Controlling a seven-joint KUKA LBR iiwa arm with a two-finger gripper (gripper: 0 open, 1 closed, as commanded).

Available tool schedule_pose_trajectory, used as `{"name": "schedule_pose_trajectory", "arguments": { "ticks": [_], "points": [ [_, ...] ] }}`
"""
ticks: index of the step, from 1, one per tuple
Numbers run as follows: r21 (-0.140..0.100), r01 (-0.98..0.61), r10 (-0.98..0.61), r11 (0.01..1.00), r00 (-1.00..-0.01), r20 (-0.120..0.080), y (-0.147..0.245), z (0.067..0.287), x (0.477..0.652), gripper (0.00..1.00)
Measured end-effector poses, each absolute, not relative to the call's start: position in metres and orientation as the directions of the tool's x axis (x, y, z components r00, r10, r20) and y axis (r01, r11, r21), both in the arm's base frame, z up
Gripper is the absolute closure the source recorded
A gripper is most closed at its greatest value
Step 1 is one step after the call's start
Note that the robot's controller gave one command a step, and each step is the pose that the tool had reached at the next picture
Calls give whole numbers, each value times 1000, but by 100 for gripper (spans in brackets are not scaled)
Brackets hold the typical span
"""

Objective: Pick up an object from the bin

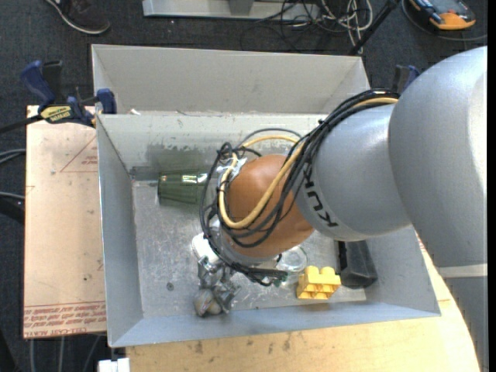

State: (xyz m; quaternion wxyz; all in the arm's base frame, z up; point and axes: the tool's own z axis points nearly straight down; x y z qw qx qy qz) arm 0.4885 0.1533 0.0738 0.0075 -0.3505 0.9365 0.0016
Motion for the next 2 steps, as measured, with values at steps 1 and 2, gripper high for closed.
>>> {"name": "schedule_pose_trajectory", "arguments": {
  "ticks": [1, 2],
  "points": [
    [-2, -656, -656, 754, -754, -15, 153, 74, 488, 100],
    [3, -808, -808, 589, -589, -1, 110, 272, 486, 100]
  ]
}}
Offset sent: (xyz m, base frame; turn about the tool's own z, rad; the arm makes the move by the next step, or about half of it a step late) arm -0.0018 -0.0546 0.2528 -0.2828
